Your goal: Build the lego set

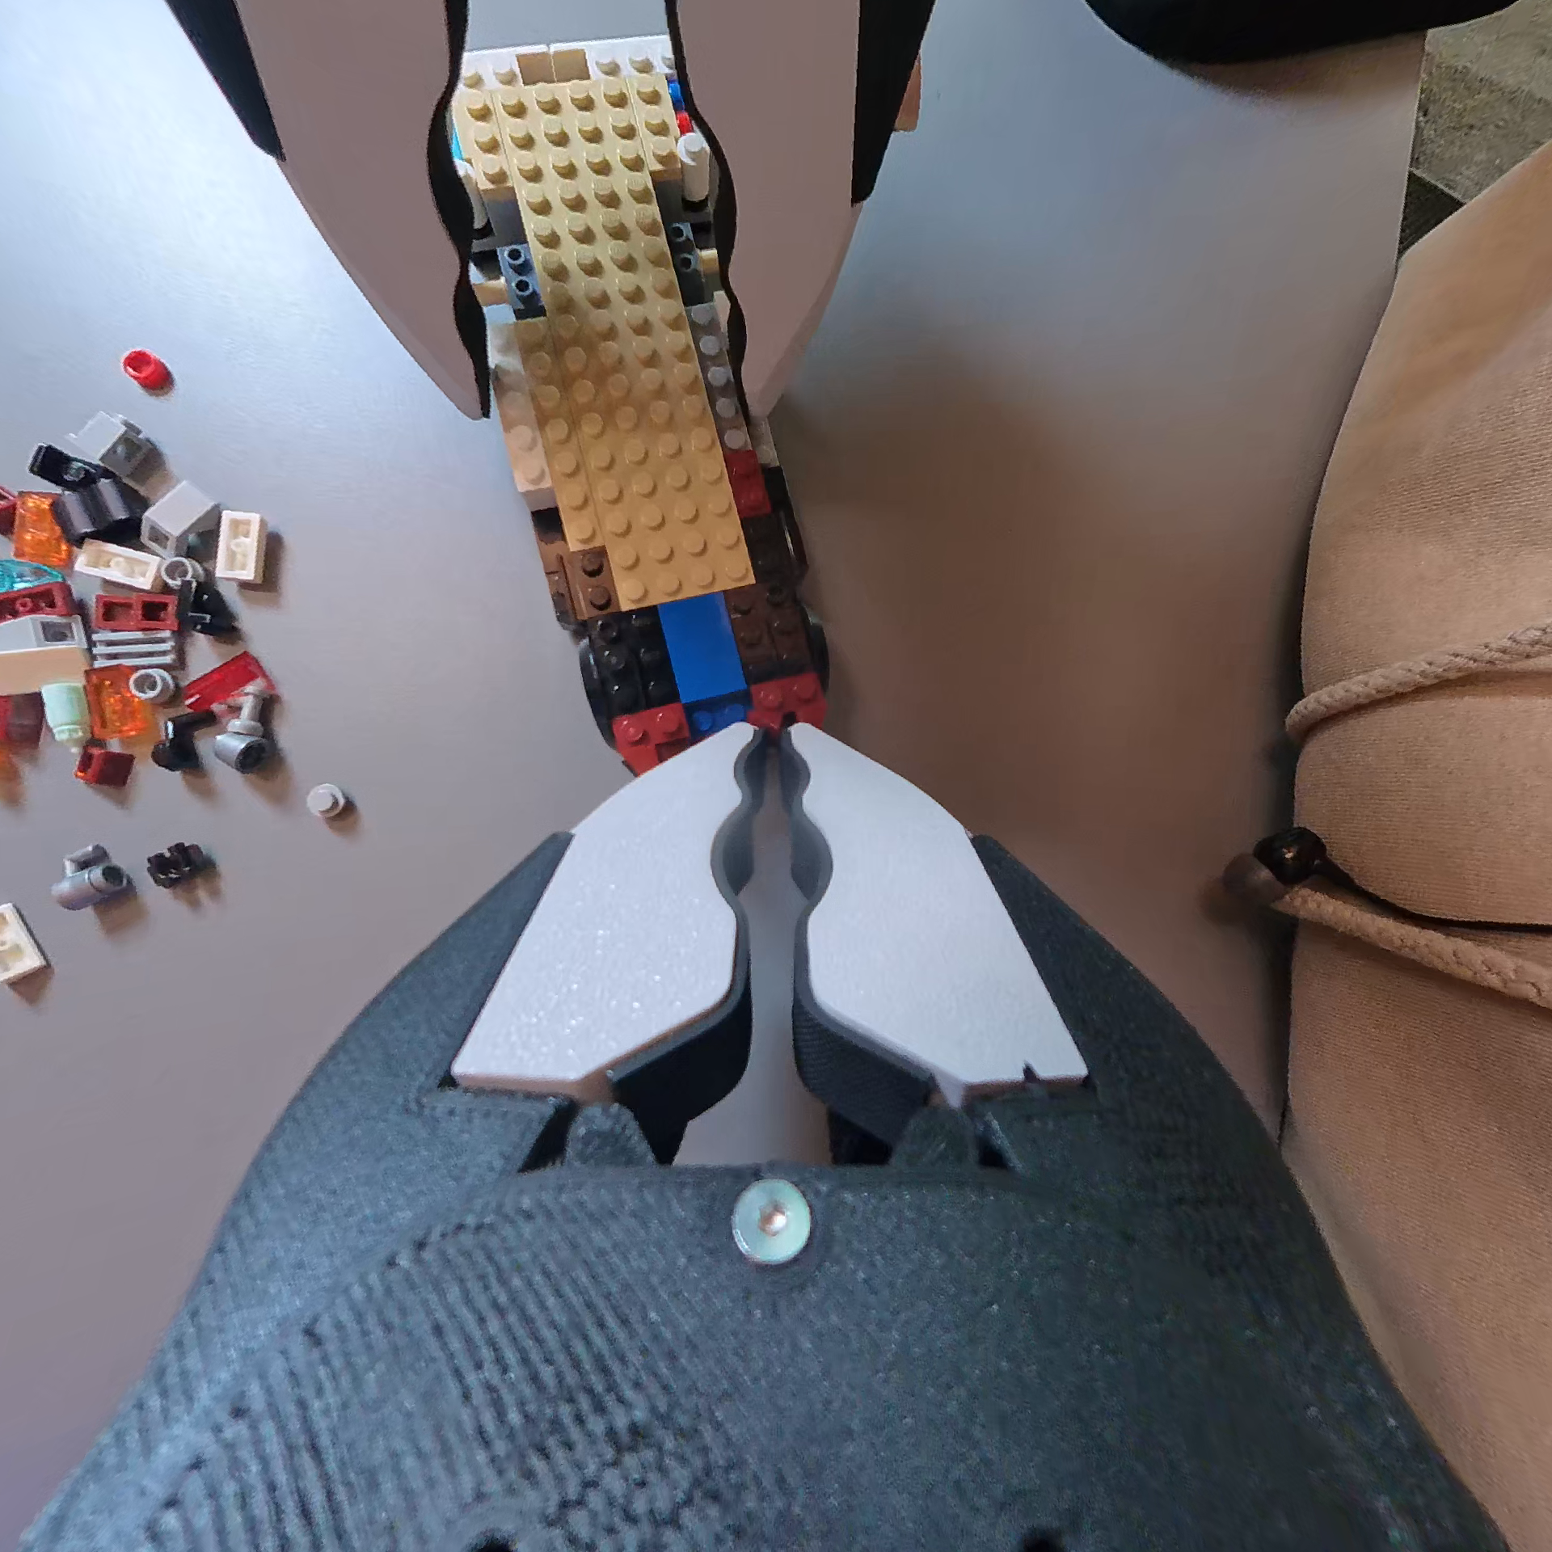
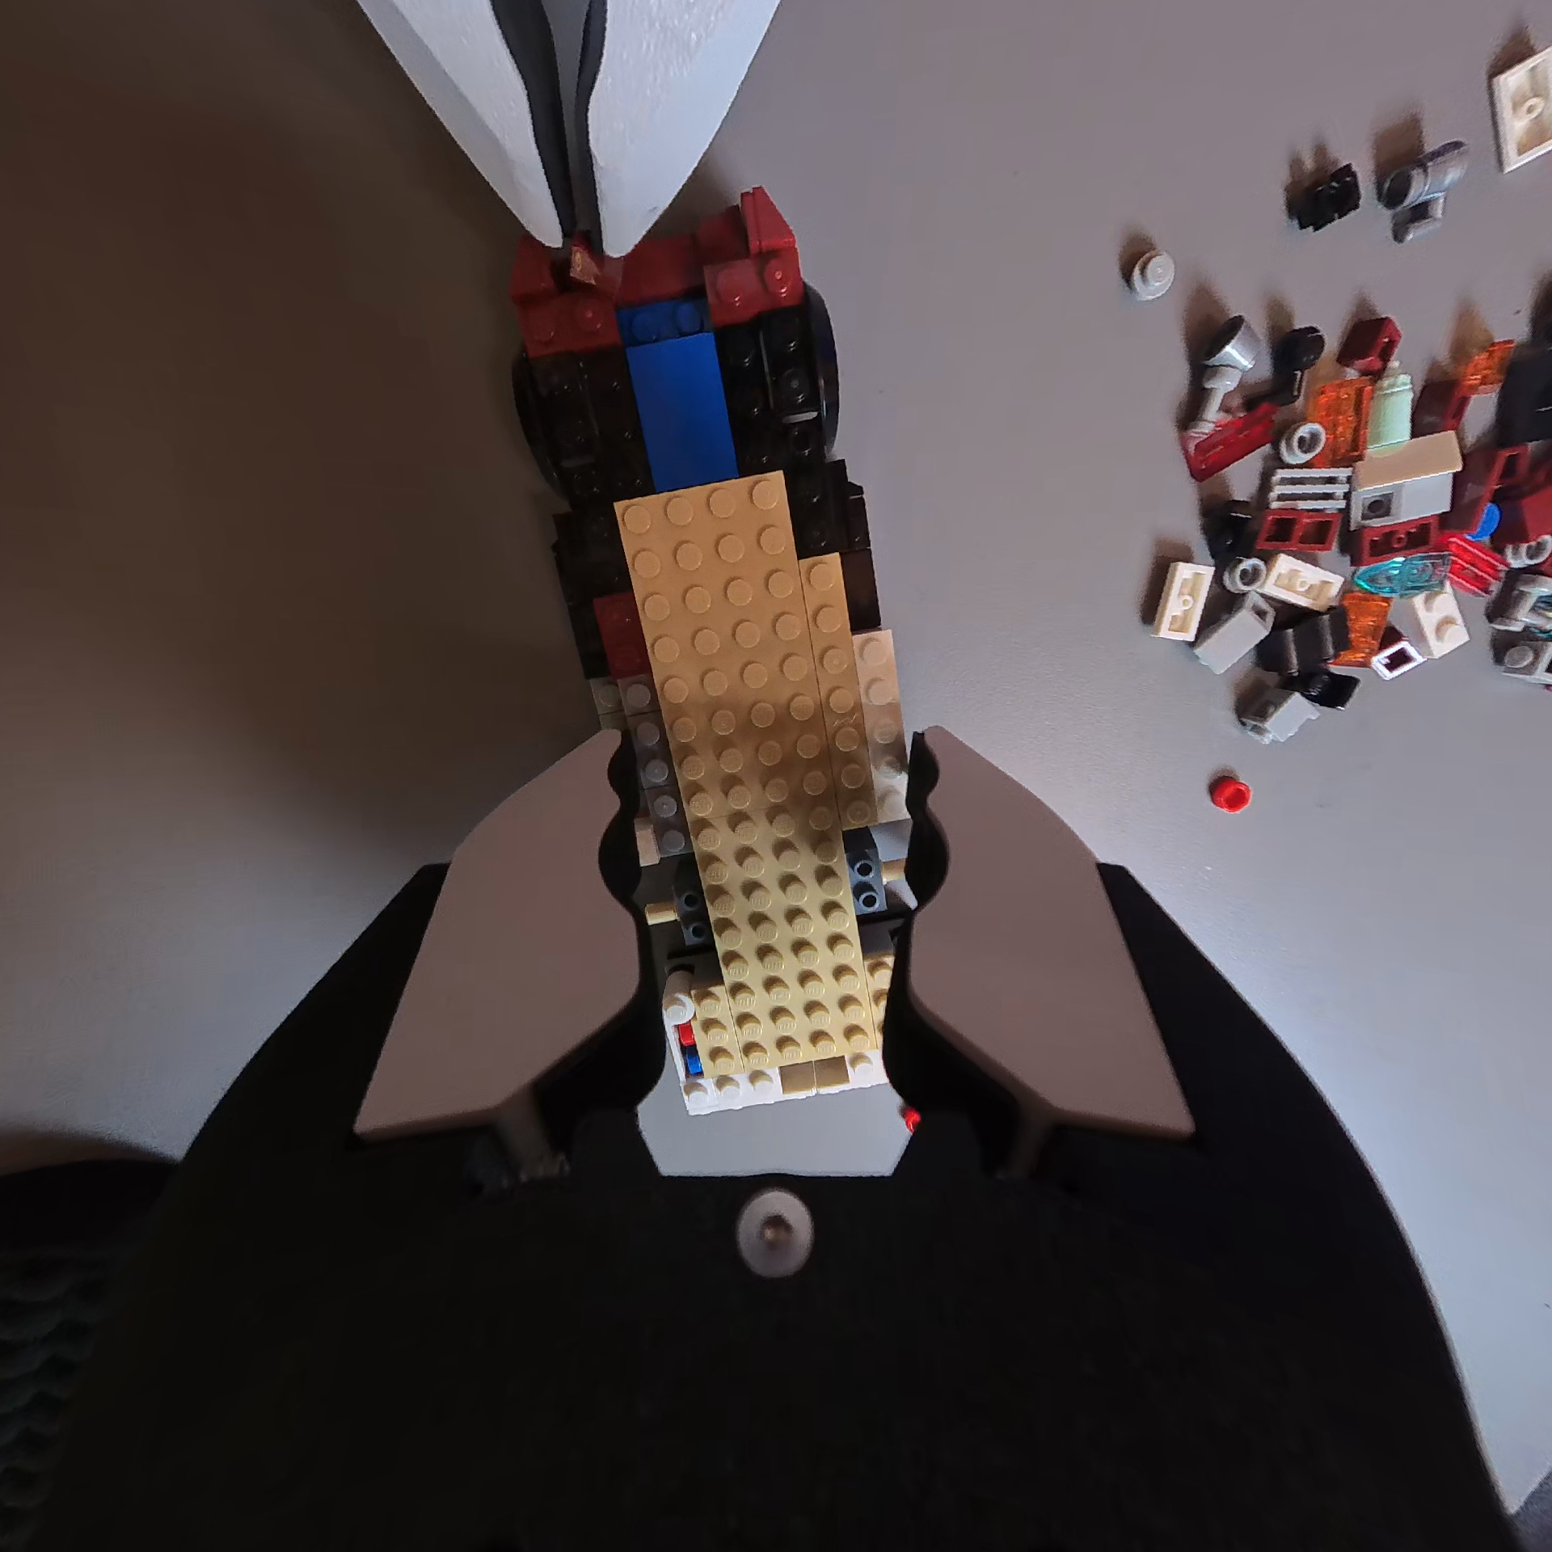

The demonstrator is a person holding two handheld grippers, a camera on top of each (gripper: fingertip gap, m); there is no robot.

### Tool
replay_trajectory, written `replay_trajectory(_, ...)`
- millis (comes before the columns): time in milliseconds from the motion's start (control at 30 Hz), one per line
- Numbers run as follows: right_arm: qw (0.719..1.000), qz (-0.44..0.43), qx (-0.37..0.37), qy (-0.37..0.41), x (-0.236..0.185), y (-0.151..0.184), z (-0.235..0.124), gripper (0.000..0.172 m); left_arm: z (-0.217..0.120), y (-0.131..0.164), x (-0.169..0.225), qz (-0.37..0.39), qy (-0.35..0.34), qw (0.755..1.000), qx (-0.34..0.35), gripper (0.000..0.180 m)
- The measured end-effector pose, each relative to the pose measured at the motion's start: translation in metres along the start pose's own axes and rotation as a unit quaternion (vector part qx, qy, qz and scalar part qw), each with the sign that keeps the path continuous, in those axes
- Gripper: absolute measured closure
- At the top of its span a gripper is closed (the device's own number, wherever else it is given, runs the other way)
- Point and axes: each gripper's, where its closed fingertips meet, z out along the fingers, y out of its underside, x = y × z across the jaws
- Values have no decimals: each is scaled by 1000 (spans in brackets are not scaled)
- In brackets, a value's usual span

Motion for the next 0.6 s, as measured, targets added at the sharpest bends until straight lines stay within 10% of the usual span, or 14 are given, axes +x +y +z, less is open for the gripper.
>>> replay_trajectory(600, 1000, -1, -3, -2, 0, 0, 0, 110, 1, 0, 5, 1, 12, 1000, 8, 172)
